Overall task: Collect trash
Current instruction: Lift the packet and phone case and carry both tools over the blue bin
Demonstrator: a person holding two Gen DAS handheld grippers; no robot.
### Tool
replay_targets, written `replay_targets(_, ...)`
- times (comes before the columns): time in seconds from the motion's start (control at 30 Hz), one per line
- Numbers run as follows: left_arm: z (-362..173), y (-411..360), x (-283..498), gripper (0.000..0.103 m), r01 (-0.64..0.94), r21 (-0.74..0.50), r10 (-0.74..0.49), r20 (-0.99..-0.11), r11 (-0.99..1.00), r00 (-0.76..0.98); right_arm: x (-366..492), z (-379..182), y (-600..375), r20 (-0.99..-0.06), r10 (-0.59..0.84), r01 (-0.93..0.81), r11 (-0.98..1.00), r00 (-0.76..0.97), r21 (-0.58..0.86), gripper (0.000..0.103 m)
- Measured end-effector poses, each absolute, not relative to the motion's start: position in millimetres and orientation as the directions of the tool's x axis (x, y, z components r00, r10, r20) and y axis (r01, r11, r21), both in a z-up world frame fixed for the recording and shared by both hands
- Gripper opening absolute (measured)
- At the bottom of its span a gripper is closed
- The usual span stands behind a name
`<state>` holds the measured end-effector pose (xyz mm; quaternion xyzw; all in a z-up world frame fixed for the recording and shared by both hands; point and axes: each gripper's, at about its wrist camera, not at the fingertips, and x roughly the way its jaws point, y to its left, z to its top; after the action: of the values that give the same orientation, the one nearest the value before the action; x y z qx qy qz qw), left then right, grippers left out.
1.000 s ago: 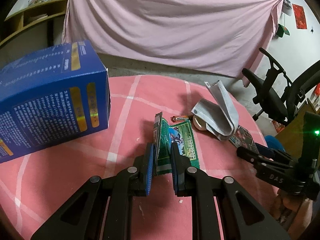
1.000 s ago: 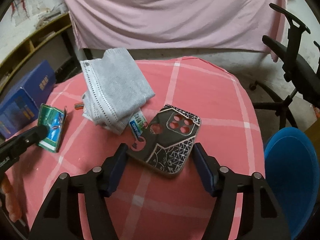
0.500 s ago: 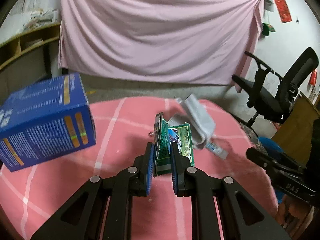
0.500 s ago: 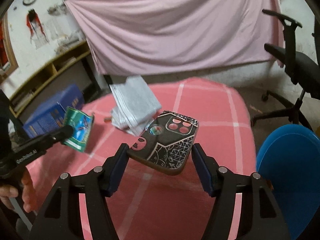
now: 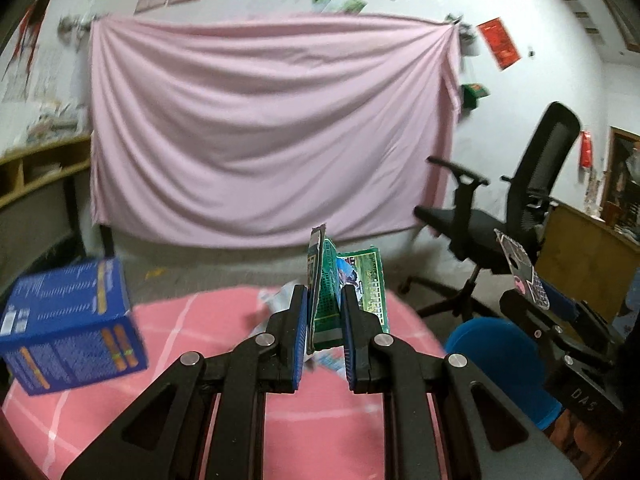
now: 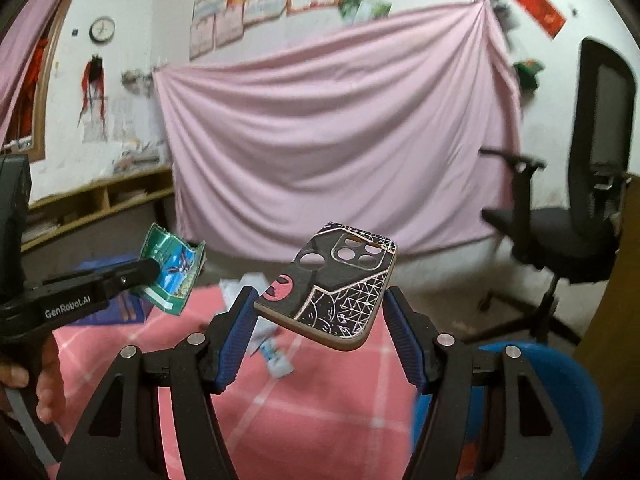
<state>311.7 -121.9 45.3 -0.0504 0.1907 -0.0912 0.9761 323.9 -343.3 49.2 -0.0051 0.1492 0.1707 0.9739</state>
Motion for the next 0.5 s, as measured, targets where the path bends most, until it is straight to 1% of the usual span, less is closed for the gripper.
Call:
replay_targets(0.1,53,-143,307,0.013,0.198,-0.122,-0.227,-0.319,0.973,0.92,312,58,-367,-0.218,0.296,-0.292,0.955,0.93,0.049,0.063)
replay_targets(0.2,60,-169,303,0.013,0.241,-0.121,-0.266,-0.281,0.963,0.922,302,64,-388,-0.164,0.252,-0.246,0.968,0.954,0.054,0.063)
replay_targets(0.37,63,-205,304,0.013,0.318,-0.124,-0.34,-0.262,0.94,0.903,288,69,-422,-0.121,0.185,-0.175,0.981,0.975,0.085,0.063)
replay_targets(0.5,61,-239,306,0.013,0.377,-0.116,-0.394,-0.274,0.919,0.877,282,68,-452,-0.128,0.128,-0.112,0.986,0.983,0.126,0.063)
